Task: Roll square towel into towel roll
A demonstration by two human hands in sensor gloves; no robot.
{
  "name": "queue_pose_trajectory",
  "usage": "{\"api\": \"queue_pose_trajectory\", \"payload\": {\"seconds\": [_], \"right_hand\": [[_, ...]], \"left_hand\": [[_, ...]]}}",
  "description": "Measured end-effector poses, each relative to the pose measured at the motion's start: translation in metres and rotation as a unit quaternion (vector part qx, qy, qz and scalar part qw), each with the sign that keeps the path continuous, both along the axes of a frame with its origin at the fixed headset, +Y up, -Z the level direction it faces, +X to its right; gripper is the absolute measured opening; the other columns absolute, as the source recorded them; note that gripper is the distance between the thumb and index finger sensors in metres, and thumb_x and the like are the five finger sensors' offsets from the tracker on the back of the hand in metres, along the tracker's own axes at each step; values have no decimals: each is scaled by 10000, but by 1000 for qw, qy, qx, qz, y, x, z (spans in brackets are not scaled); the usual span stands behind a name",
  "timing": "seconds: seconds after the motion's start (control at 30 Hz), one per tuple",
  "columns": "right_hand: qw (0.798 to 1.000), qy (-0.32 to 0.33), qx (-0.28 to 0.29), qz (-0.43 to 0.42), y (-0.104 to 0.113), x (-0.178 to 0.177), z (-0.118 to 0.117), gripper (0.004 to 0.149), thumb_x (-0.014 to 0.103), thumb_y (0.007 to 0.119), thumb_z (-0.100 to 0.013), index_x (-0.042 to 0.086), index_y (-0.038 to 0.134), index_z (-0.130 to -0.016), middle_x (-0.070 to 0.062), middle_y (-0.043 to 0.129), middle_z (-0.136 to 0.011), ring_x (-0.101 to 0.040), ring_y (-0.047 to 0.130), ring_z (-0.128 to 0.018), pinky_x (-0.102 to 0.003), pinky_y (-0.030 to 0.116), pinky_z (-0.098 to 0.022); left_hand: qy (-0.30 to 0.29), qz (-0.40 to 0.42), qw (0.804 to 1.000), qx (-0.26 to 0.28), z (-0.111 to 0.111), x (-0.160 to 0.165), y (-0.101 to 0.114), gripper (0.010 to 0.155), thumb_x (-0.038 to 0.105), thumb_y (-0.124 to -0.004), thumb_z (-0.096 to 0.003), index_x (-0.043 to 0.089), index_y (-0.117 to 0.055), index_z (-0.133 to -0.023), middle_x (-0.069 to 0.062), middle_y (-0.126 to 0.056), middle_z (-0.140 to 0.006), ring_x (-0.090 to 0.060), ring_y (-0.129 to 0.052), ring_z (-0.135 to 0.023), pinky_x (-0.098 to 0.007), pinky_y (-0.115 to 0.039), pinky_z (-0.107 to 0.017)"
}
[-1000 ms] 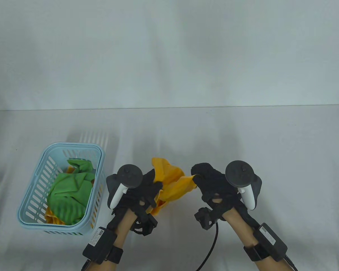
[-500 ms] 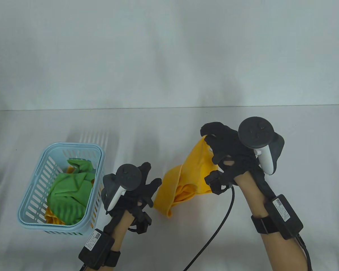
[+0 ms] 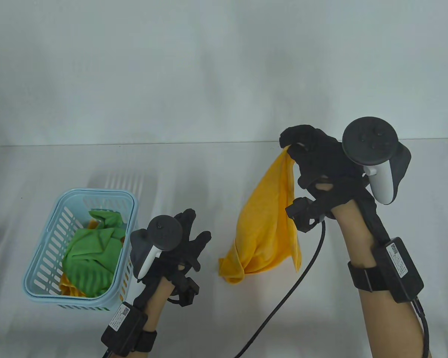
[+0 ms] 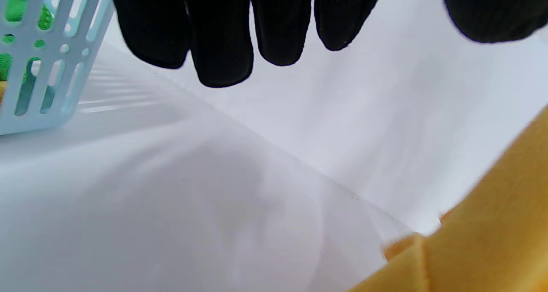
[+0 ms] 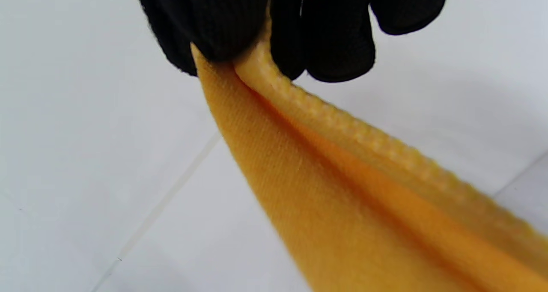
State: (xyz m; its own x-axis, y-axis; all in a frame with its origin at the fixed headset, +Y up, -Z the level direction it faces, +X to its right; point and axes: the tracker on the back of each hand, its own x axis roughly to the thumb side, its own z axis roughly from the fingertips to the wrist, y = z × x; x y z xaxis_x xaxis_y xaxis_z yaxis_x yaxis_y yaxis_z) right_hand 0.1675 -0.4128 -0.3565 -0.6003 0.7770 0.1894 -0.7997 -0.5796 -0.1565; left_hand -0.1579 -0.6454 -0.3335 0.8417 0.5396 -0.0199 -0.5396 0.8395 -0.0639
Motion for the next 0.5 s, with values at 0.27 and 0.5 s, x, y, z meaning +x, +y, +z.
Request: {"api": "queue_pose_trajectory", "payload": {"seconds": [0.27, 0.5], "right_hand": [[998, 5, 45, -48, 38, 6, 6, 353, 266, 790, -381, 434, 826, -690, 40, 895, -717, -271, 883, -731, -550, 666, -631], [998, 23, 44, -48, 48, 1, 8, 352, 267, 788, -386, 432, 823, -695, 36, 896, -717, -270, 886, -722, -549, 669, -628]], "left_hand": [[4, 8, 1000, 5, -1, -2, 0, 801, 625, -711, -381, 301, -520, -1089, -48, -601, -1144, -402, -785, -967, -573, -679, -679], [-9, -2, 1000, 6, -2, 2, -2, 800, 608, -728, -379, 304, -514, -1087, -32, -601, -1143, -390, -777, -977, -571, -675, -686]]}}
